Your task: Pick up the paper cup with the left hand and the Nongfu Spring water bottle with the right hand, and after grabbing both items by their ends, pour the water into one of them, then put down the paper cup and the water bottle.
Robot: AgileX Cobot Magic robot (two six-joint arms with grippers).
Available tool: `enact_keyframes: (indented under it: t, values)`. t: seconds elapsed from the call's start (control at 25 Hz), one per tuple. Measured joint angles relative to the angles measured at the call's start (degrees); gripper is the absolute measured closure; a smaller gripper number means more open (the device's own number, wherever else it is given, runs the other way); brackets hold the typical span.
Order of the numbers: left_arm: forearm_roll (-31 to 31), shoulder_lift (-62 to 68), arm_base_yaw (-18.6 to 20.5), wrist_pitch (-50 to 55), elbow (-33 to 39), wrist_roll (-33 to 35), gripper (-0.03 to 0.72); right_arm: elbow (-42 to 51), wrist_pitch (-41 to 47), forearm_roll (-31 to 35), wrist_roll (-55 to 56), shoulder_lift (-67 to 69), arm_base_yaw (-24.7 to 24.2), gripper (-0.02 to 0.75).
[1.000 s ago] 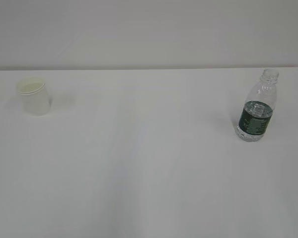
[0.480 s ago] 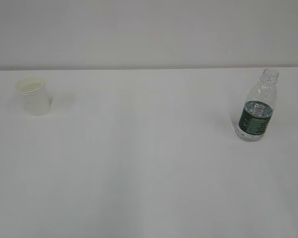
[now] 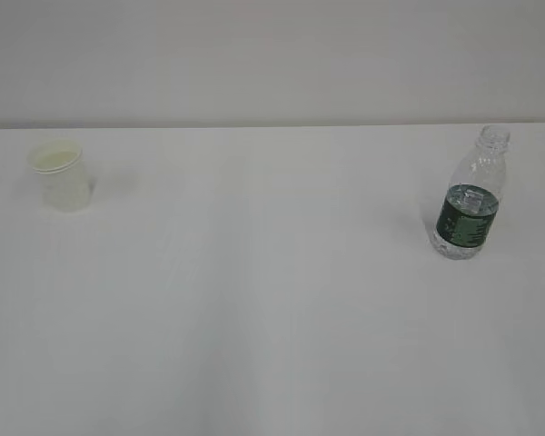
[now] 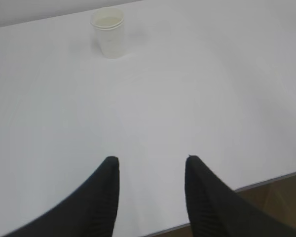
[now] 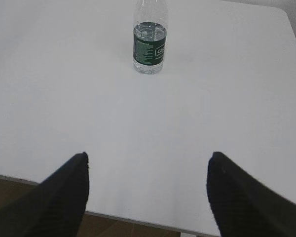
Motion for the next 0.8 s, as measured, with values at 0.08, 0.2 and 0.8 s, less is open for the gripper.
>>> enact_keyframes:
  t: [0.08,0.2,0.8]
  values:
    - [-0.24,0.0,0.0,0.0,0.0,0.12,0.371,0.0,0.0,0.22,-0.41,0.0,0.0,0.183]
    - [-0.73,0.0,0.0,0.0,0.0,0.8,0.31,0.0,0.0,0.35,-0.53,0.0,0.0,0.183]
    - [-1.19,0.0,0.0,0.0,0.0,1.98,0.133,0.0,0.0,0.35,-0.84,0.0,0.0,0.183]
